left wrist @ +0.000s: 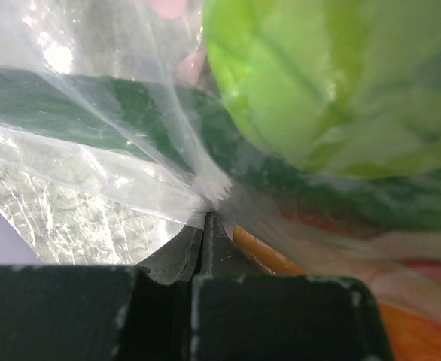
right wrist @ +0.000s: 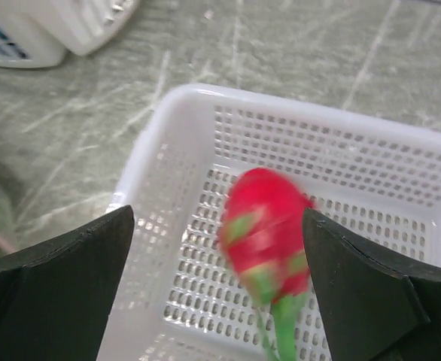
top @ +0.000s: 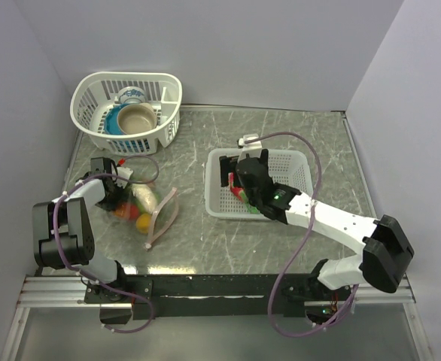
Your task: Open the zip-top bag and remove the fake food
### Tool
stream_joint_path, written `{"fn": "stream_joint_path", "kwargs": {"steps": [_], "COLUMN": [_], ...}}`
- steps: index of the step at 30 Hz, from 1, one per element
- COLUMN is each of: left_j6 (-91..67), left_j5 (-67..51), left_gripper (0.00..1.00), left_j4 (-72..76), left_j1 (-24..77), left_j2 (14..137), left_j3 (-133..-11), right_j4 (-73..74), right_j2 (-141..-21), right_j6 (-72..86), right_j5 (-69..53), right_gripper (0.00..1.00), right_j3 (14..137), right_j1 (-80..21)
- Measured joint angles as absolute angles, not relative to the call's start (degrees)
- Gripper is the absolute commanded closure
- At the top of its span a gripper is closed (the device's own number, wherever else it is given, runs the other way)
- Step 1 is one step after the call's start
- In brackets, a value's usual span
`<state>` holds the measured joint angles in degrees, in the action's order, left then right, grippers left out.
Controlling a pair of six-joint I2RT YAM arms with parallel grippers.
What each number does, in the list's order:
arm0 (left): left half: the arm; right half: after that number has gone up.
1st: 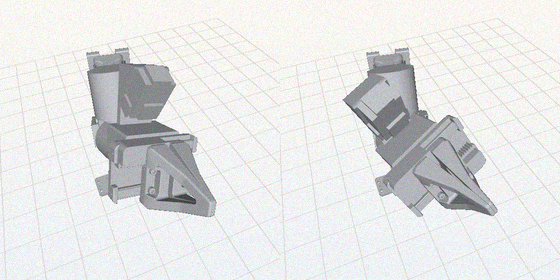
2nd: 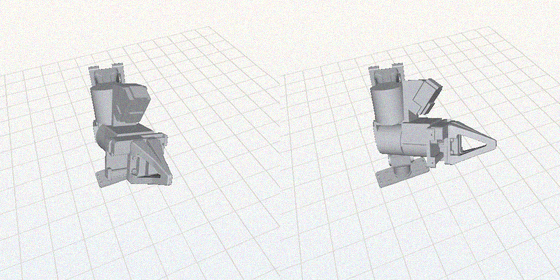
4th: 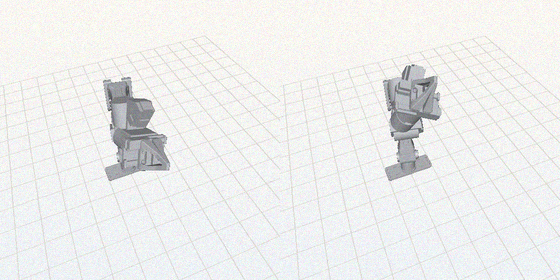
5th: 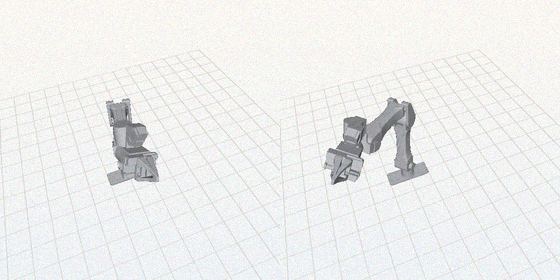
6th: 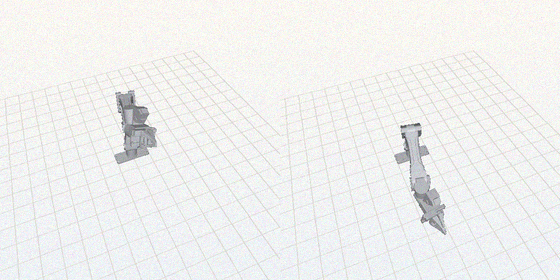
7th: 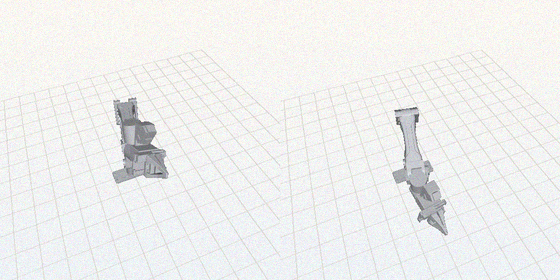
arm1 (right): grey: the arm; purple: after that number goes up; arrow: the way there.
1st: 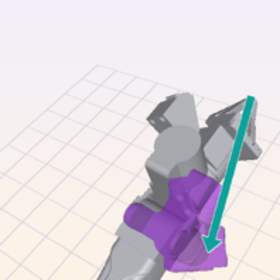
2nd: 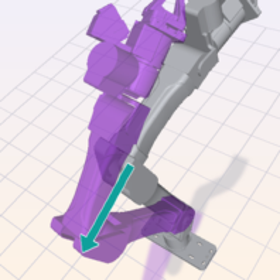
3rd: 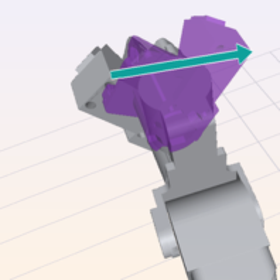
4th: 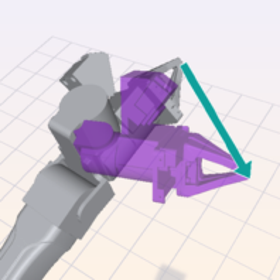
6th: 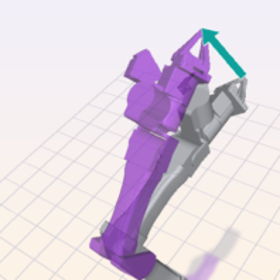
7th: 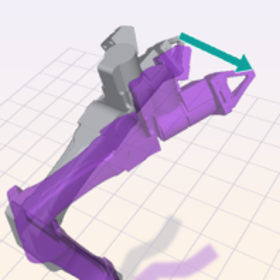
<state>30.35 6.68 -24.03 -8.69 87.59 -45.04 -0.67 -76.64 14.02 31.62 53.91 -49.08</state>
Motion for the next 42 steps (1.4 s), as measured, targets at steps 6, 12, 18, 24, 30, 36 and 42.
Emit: {"fn": "stream_joint_path", "kwargs": {"steps": [6,12,18,24,30,36,42], "left_j6": [30.3,30.3,30.3,30.3,30.3,30.4,30.7], "left_j5": [6.7,6.9,7.1,7.2,7.2,7.4,7.6], "left_gripper": [0.99,0.99,0.99,0.99,0.99,0.99,0.99], "left_j4": [-24.1,-24.1,-24.3,-24.8,-24.8,-24.7,-24.7], "left_j1": [-8.7,-8.7,-8.7,-8.7,-8.7,-8.7,-8.7], "left_j2": [87.6,88.0,88.0,88.0,88.0,88.2,88.2], "left_j3": [-45.0,-45.3,-45.4,-45.7,-45.7,-45.7,-45.7], "right_j4": [-5.0,-13.5,-16.3,-16.9,-20.3,-20.6,-20.1], "right_j2": [-73.3,-83.1,-100.0,-108.4,-110.9,-115.5,-119.2], "right_j6": [9.0,7.7,8.9,9.1,9.5,9.6,9.3], "right_j5": [27.4,16.5,10.9,8.8,7.8,7.4,4.0], "right_gripper": [0.01,0.16,0.15,0.14,0.13,0.00,0.00], "right_j3": [53.3,52.9,54.6,61.4,66.2,70.4,73.2], "right_j1": [-59.2,-68.6,-68.6,-68.6,-68.6,-68.7,-68.8]}}
